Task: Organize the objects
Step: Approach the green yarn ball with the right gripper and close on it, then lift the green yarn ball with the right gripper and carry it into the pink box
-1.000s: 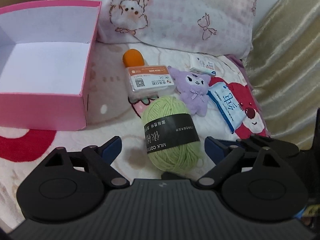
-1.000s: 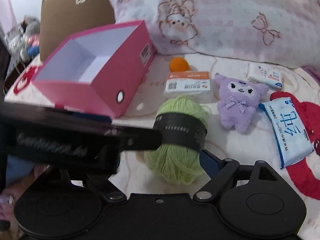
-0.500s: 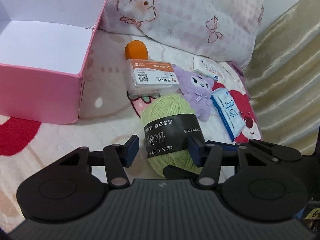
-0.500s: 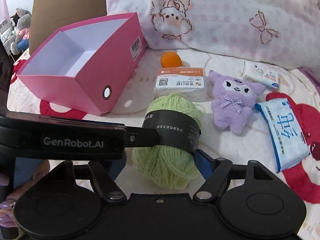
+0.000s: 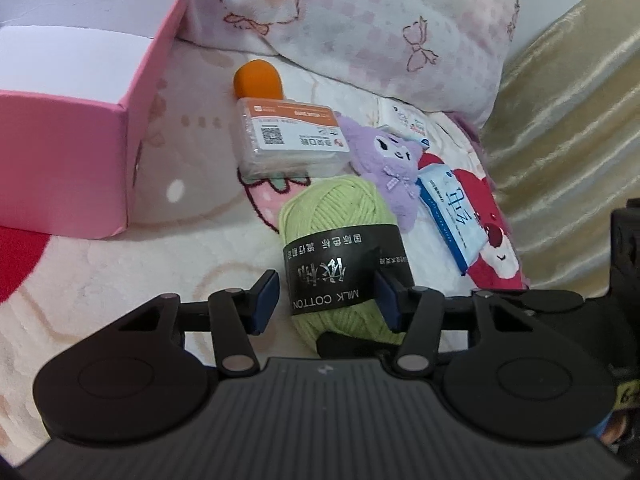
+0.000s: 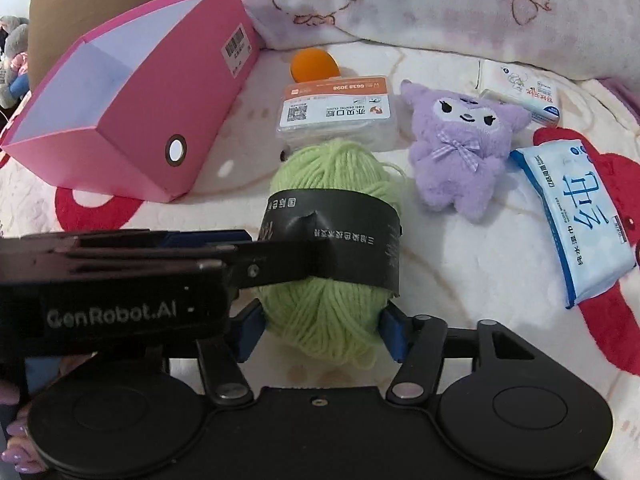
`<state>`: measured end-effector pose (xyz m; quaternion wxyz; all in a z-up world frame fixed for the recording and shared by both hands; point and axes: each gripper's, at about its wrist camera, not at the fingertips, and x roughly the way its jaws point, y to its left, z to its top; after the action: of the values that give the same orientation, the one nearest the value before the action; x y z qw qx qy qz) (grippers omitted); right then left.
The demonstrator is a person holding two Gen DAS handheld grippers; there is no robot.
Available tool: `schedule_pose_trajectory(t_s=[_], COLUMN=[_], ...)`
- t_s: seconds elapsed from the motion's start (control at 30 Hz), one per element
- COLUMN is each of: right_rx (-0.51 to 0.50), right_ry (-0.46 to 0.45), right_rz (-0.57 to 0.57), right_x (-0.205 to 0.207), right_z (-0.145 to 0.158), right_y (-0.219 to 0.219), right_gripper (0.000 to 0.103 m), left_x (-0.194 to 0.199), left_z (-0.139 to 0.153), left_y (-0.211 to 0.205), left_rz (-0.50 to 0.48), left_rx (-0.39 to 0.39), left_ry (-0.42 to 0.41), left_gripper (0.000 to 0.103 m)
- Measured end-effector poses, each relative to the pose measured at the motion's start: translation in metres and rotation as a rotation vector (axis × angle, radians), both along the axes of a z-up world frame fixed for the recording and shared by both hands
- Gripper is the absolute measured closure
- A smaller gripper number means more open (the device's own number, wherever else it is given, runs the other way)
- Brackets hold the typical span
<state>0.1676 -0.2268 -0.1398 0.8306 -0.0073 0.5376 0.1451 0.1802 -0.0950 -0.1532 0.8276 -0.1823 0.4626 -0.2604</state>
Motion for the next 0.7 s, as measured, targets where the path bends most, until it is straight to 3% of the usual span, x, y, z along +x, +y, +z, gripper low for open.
schedule_pose_trajectory(t_s=[0.1, 0.37, 0.7], right_rx=[0.005, 0.007, -0.009], right_ry=[0.002, -0.052, -0.12], right_rz=[0.004, 0.059, 0.109], right_x=[0.0, -0.005, -0.014], right_z=[-0.001, 0.008, 0.017], right_y=[-0.001, 0.004, 0.013], right_gripper=[0.045, 0.053, 0.054], left_x=[-0.001, -0.008, -0.012], left_z=[-0.008, -0.003, 0.011], left_y=[-0.001, 0.0, 0.004], left_rz=[-0.003, -0.001, -0.025], left_rx=[-0.062, -0.07, -0.05], left_ry=[0.085, 0.019, -0.029], left_gripper=[0.056, 0.057, 0.058])
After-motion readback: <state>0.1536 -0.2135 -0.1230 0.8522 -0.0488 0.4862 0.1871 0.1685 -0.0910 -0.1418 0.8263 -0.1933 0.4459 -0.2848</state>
